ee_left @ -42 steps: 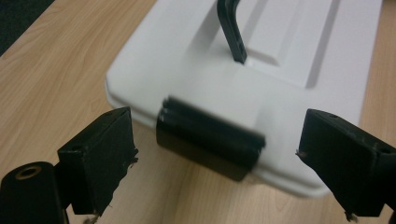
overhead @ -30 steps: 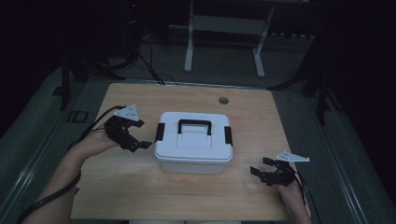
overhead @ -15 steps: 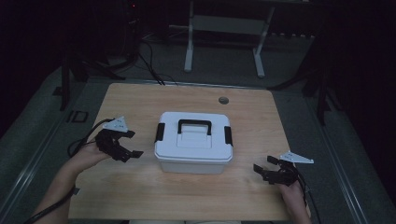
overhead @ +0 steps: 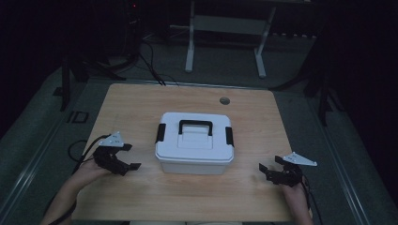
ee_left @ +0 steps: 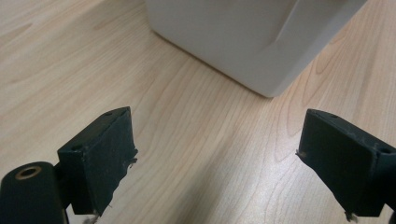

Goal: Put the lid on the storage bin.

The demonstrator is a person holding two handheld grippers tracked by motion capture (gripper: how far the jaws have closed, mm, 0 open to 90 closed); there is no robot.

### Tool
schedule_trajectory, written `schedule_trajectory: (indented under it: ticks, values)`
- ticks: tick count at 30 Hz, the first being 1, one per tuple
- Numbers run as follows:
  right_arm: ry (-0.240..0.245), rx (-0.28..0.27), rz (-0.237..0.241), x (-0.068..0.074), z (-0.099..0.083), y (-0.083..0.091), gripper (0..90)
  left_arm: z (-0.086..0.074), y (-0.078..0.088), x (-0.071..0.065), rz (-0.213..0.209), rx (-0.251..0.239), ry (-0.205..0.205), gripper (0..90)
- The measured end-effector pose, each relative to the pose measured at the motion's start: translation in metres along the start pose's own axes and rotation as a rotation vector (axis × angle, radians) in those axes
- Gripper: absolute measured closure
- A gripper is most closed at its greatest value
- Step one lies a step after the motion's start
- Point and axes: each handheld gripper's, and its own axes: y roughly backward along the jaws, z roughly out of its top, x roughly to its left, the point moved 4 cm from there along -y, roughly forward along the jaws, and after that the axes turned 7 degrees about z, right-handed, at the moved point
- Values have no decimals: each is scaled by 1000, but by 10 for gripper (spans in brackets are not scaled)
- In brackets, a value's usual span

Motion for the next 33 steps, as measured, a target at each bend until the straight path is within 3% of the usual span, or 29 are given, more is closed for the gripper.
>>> schedule_trajectory:
  ticks: [4, 7, 9, 14, 19, 22, 27, 29, 33]
  values:
    - [-4, -7, -19, -1, -1, 0, 139, -12, -4, -2, 11, -8, 30, 103]
    - [-4, -7, -32, -1, -1, 0, 139, -18, -8, -6, 15, 0, 31, 103]
    - [-4, -11, -41, -1, -1, 0, 139, -21, -9, -8, 42, 6, 25, 97]
    - [3, -10, -60, -1, -3, 0, 138, -26, -8, -9, 83, -39, 66, 92]
    - [12, 7, -71, -2, -5, -3, 138, -33, -9, -7, 87, -61, 106, 92]
    - [7, -1, -69, -2, -4, -2, 138, -34, -10, -6, 115, -52, 110, 92]
    - [-12, -14, -79, -3, -4, 0, 138, -38, -9, -2, 164, -75, 153, 92]
    - [-13, -19, -84, -3, -4, 0, 138, -40, -10, 0, 210, -63, 164, 91]
    - [-11, -23, -101, -3, -4, 0, 138, -43, -9, 6, 255, -64, 204, 92]
